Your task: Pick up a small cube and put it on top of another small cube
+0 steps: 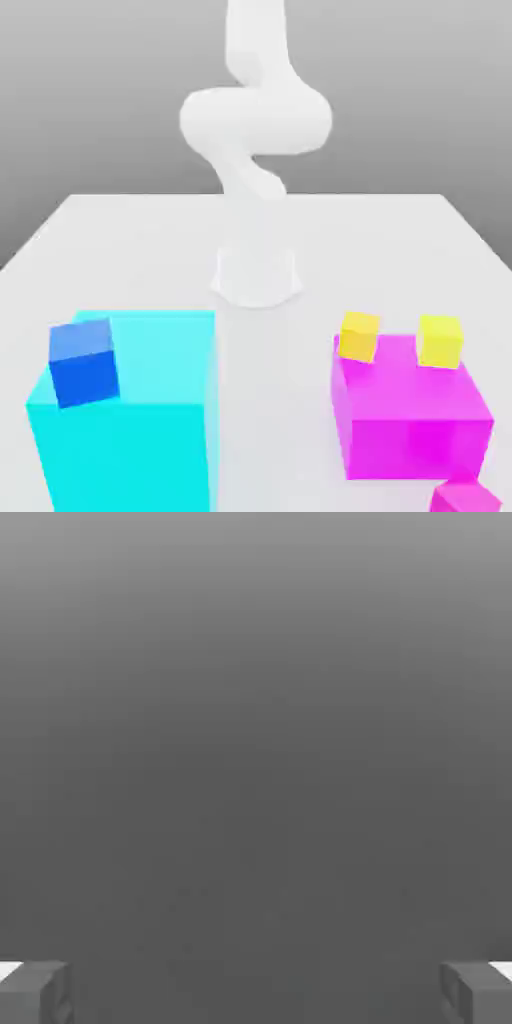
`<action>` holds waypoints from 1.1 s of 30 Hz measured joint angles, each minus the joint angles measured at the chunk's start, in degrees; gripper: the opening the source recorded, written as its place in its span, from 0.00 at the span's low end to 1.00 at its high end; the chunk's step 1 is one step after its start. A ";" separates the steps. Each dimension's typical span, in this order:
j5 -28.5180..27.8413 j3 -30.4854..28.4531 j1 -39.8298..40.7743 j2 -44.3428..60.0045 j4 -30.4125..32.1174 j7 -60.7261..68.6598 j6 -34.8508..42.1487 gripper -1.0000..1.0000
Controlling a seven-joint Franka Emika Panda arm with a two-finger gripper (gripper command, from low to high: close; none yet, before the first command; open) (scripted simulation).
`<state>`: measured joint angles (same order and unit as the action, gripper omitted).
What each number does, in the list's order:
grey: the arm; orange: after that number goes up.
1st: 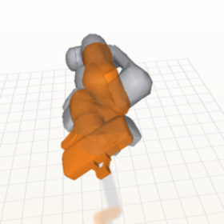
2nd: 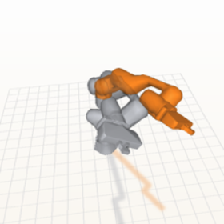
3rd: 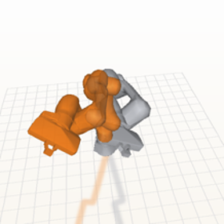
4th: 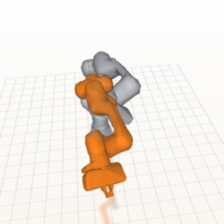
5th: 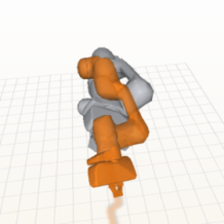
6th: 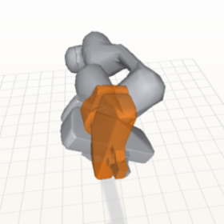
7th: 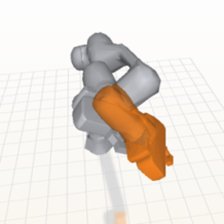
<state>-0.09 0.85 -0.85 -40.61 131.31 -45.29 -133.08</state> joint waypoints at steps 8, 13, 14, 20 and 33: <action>-0.69 3.11 -2.62 16.94 -1.54 1.47 -4.21 0.50; -1.64 5.25 -4.14 27.31 -2.48 1.98 -6.78 0.50; -1.90 5.67 -4.46 29.39 -2.67 2.03 -7.30 0.50; -3.95 7.63 -7.57 41.91 -3.81 2.03 -10.35 0.50; -9.44 8.39 -13.42 69.12 -6.96 0.74 -19.31 0.50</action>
<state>-9.52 9.23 -14.27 28.51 124.35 -44.55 -152.39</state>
